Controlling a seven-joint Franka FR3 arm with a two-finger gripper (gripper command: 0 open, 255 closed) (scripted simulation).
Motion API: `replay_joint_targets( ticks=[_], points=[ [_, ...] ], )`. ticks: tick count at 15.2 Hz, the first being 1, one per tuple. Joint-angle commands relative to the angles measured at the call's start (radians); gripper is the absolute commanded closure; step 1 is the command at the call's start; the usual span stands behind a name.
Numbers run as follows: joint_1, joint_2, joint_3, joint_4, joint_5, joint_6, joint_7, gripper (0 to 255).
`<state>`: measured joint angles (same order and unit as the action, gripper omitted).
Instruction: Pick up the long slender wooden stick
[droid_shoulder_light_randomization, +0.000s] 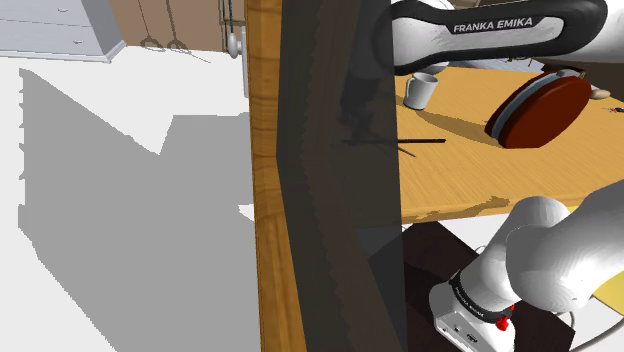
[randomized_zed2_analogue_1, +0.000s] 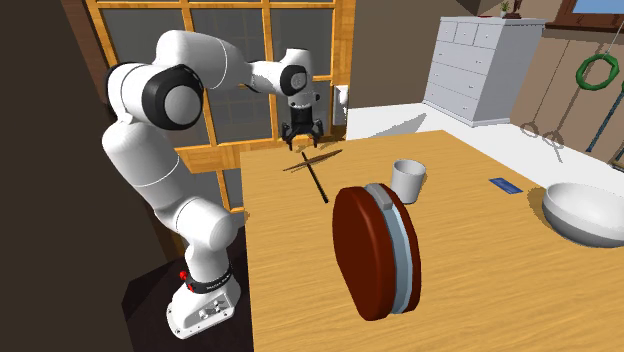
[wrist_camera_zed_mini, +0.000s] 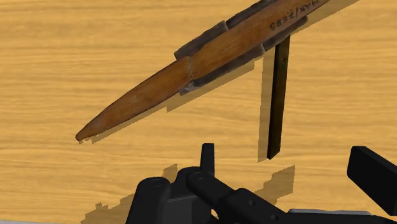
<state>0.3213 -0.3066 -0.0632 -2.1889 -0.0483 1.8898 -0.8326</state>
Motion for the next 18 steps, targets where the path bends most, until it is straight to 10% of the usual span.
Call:
replay_joint_targets(
  ticks=[1, 4, 5, 18],
  points=[
    [0.001, 0.003, 0.001, -0.023, 0.000, 0.027, 0.002, 0],
    [0.001, 0.005, 0.001, -0.030, 0.000, 0.035, 0.002, 0],
    [0.001, 0.005, 0.001, -0.029, 0.000, 0.035, 0.002, 255],
    [0.001, -0.002, 0.002, 0.017, 0.001, -0.019, 0.001, 255]
  ],
)
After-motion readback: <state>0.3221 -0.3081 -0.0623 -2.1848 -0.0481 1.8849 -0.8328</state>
